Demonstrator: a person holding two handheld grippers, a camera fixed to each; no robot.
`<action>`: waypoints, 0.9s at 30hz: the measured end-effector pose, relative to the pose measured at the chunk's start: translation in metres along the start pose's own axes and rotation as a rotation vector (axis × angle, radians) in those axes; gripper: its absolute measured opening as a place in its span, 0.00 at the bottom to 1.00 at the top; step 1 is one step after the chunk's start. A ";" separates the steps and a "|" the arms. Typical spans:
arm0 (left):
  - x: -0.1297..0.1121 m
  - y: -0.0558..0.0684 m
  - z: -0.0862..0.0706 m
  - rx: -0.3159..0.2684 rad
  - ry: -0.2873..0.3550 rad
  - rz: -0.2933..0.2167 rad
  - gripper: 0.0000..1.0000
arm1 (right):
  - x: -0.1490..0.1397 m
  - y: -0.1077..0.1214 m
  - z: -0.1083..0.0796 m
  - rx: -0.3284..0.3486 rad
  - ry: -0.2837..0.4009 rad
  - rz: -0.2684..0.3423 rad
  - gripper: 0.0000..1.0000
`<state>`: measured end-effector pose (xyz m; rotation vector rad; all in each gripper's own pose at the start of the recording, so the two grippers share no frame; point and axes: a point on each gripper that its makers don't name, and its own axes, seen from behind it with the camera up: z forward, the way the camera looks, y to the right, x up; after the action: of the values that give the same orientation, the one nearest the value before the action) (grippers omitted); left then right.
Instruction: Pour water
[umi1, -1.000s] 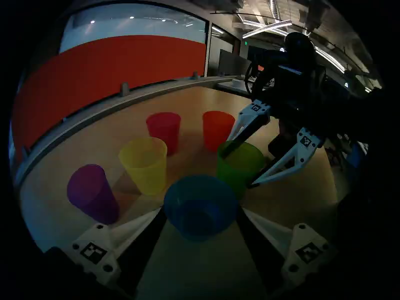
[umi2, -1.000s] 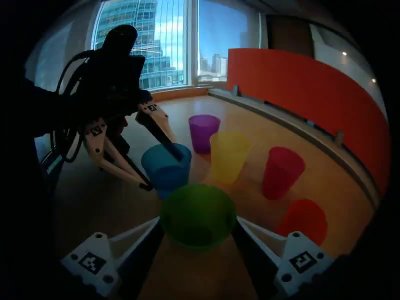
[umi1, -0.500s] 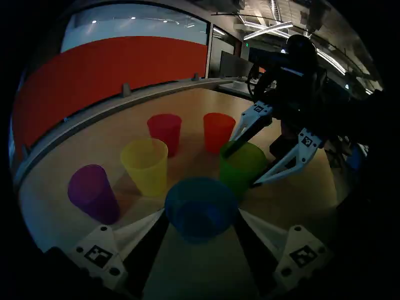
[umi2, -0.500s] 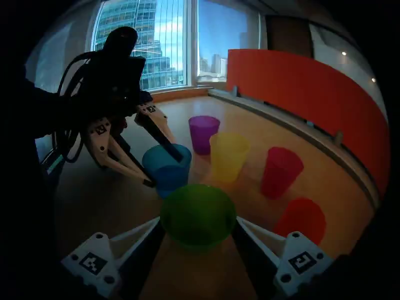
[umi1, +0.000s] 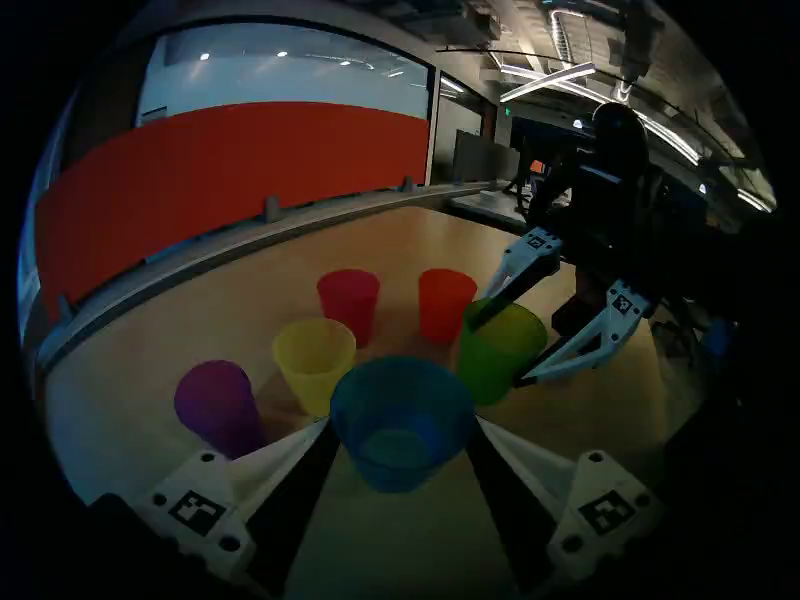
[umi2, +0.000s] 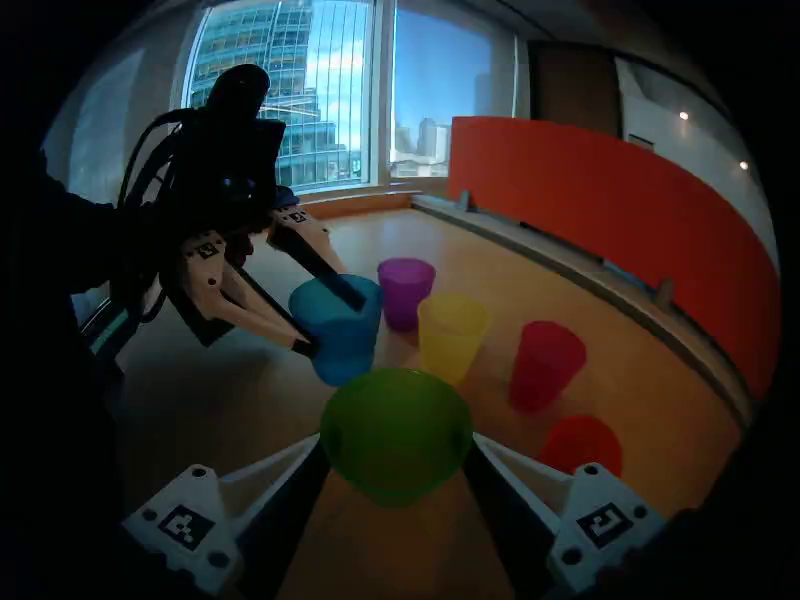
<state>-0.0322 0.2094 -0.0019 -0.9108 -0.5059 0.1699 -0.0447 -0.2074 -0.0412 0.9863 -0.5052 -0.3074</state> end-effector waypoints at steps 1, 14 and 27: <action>0.003 -0.001 -0.003 0.008 0.005 0.002 0.87 | 0.003 0.000 -0.003 -0.005 0.006 -0.001 0.90; 0.057 -0.009 -0.043 0.113 0.121 0.030 0.86 | 0.044 -0.003 -0.040 -0.043 0.094 -0.002 0.90; 0.109 -0.002 -0.077 0.154 0.279 0.012 0.86 | 0.086 -0.001 -0.069 -0.080 0.194 0.011 0.90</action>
<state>0.0997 0.1915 -0.0020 -0.7721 -0.2255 0.0887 0.0652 -0.1989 -0.0501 0.9245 -0.3190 -0.2178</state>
